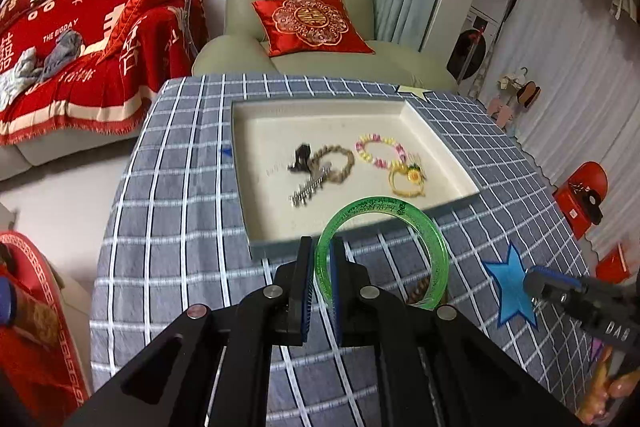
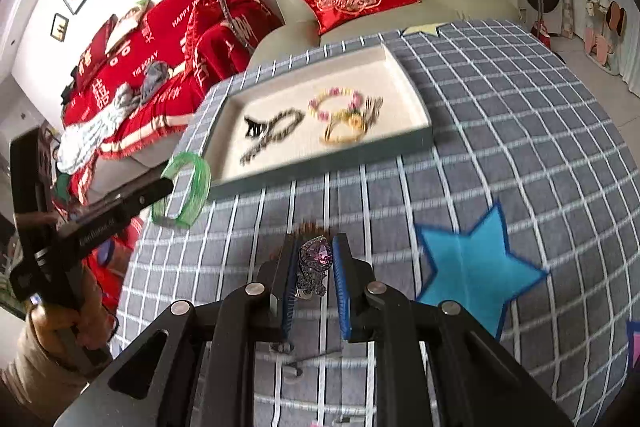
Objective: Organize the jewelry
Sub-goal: 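Carry the green bangle and pink heart charm with both tools into the tray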
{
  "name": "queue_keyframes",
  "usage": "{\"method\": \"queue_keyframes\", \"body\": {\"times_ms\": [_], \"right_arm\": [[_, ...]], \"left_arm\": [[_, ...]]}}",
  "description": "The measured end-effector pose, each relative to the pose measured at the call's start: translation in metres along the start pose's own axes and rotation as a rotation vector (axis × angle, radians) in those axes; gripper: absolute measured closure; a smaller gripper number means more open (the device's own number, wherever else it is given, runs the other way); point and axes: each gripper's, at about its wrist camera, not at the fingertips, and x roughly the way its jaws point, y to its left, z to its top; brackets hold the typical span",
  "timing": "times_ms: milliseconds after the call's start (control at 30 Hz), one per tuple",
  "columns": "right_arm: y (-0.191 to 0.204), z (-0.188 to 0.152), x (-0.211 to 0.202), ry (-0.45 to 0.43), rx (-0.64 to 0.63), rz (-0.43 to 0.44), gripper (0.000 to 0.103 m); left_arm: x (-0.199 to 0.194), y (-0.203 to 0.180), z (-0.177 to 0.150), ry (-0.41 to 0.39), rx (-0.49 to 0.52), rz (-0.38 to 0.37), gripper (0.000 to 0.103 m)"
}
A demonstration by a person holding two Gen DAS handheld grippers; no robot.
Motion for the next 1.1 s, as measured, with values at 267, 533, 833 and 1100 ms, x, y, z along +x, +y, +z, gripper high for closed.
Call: {"method": "queue_keyframes", "body": {"times_ms": [267, 533, 833, 1100], "right_arm": [[-0.009, 0.055, 0.026, -0.002, 0.033, 0.040, 0.084], [-0.011, 0.089, 0.067, 0.029, 0.024, 0.046, 0.084], [-0.023, 0.110, 0.123, 0.094, 0.047, 0.049, 0.084], [-0.036, 0.121, 0.153, 0.099, 0.063, 0.015, 0.084]], "left_arm": [[0.026, 0.000, 0.032, 0.000, 0.013, 0.012, 0.080], [0.071, 0.006, 0.045, 0.067, 0.018, 0.044, 0.080], [0.118, 0.021, 0.052, 0.147, -0.025, 0.082, 0.080], [0.141, 0.020, 0.062, 0.153, 0.001, 0.133, 0.080]]}}
